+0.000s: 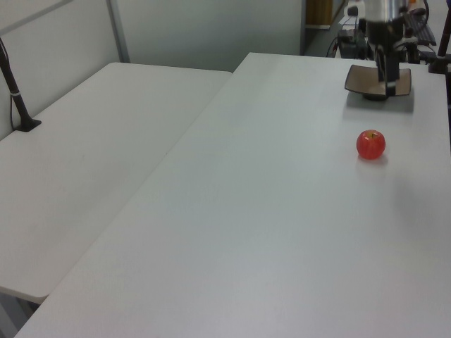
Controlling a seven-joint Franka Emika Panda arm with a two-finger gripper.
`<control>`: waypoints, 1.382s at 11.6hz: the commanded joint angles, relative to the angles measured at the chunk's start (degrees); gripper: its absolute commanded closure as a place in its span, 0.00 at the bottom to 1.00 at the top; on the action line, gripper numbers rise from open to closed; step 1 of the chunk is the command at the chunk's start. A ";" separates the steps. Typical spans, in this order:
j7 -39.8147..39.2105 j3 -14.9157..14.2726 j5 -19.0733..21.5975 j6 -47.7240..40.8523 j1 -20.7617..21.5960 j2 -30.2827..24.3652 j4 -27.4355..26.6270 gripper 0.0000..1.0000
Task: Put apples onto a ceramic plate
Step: 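Lower the open gripper down over the red apple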
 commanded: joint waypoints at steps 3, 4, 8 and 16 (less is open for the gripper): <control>-1.03 -0.31 -5.38 14.13 -0.05 -1.68 -13.87 0.00; -0.94 -0.31 -7.13 17.19 -0.57 -0.90 -15.80 0.00; -0.94 -0.40 -10.49 27.13 -4.17 1.64 -19.33 0.00; -0.94 -0.84 -11.81 36.29 -5.58 10.79 -19.33 0.00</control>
